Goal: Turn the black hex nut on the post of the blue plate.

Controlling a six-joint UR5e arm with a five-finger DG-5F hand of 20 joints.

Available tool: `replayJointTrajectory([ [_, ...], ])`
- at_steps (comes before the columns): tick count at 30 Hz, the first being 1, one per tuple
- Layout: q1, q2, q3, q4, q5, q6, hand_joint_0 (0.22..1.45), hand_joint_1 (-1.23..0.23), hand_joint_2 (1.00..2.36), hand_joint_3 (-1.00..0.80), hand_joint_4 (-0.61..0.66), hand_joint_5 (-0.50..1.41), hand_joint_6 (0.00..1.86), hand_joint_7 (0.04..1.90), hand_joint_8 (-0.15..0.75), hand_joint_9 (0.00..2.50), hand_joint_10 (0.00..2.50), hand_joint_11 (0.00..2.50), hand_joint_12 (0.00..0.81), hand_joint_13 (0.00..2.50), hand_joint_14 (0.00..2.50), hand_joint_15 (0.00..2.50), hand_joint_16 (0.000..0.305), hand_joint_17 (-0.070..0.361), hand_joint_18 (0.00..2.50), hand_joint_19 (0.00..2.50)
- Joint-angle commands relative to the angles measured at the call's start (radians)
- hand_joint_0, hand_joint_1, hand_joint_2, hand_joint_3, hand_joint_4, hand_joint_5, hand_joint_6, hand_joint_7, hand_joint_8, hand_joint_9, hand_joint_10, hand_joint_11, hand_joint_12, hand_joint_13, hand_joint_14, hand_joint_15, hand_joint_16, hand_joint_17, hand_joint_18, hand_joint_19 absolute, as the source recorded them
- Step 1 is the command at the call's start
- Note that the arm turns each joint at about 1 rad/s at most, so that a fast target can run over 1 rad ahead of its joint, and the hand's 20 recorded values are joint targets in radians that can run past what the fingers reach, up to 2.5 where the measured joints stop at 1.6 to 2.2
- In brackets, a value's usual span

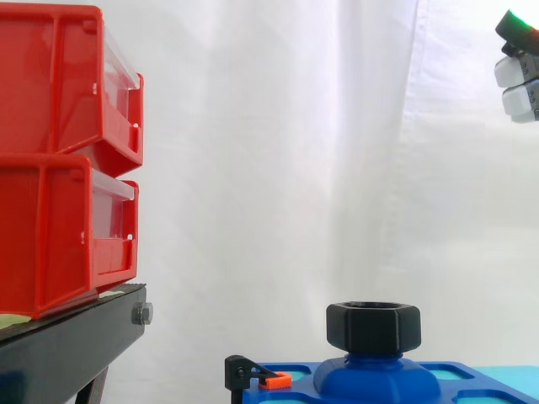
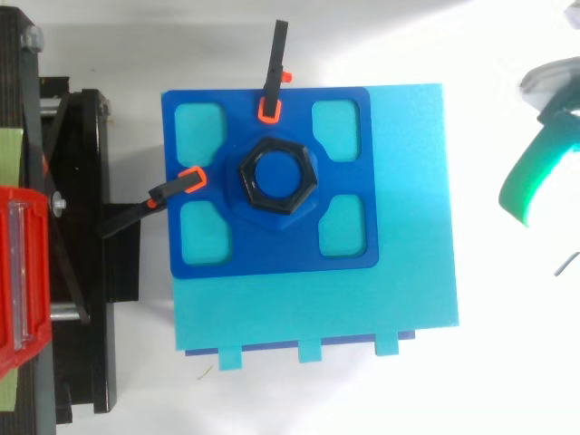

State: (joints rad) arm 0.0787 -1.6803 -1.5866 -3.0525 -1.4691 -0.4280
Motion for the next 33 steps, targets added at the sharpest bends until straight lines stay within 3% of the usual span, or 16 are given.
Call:
replayJointTrajectory([
  [1,0.012,-0.016,0.0,0.004,0.027,-0.006,0.41,-0.42,1.0,-0.5,0.18,-0.23,0.5,0.8,0.281,0.27,0.0,0.0,0.419,0.0,0.0,0.0,0.073,0.165,0.0,0.0],
  [5,0.024,-0.03,0.0,0.017,0.046,-0.028,0.4,-0.42,1.0,-0.5,0.18,-0.23,0.5,0.8,0.28,0.26,0.0,0.0,0.42,0.0,0.0,0.0,0.074,0.167,0.0,0.0],
  [8,0.039,-0.05,0.002,0.049,0.085,-0.077,0.4,-0.42,1.0,-0.5,0.18,-0.23,0.5,0.8,0.28,0.26,0.0,0.0,0.421,0.0,0.0,0.0,0.075,0.168,0.0,0.0],
  [9,0.049,-0.064,0.01,0.069,0.116,-0.11,0.4,-0.42,1.0,-0.5,0.19,-0.23,0.5,0.8,0.281,0.26,0.0,0.0,0.42,0.0,0.0,0.0,0.075,0.168,0.0,0.0],
  [12,0.059,-0.093,0.036,0.08,0.147,-0.186,0.4,-0.43,1.0,-0.5,0.18,-0.23,0.5,0.8,0.28,0.26,0.0,0.0,0.419,0.0,0.0,0.0,0.075,0.168,0.0,0.0],
  [21,0.081,-0.19,0.128,0.087,0.164,-0.364,0.41,-0.44,1.0,-0.5,0.19,-0.23,0.5,0.8,0.28,0.3,0.0,0.0,0.414,0.0,0.0,0.0,0.072,0.162,0.0,0.0],
  [23,0.084,-0.206,0.139,0.087,0.167,-0.38,0.42,-0.45,1.0,-0.5,0.19,-0.23,0.5,0.8,0.28,0.3,0.0,0.0,0.413,0.0,0.0,0.0,0.072,0.162,0.0,0.0],
  [27,0.085,-0.272,0.203,0.083,0.187,-0.403,0.42,-0.46,1.0,-0.5,0.19,-0.23,0.5,0.8,0.278,0.31,0.0,0.0,0.412,0.01,0.0,0.0,0.072,0.162,0.0,0.0],
  [33,0.092,-0.338,0.264,0.09,0.179,-0.423,0.42,-0.45,1.0,-0.5,0.19,-0.22,0.5,0.79,0.277,0.29,0.0,0.0,0.411,0.01,0.0,0.0,0.071,0.161,0.0,0.0],
])
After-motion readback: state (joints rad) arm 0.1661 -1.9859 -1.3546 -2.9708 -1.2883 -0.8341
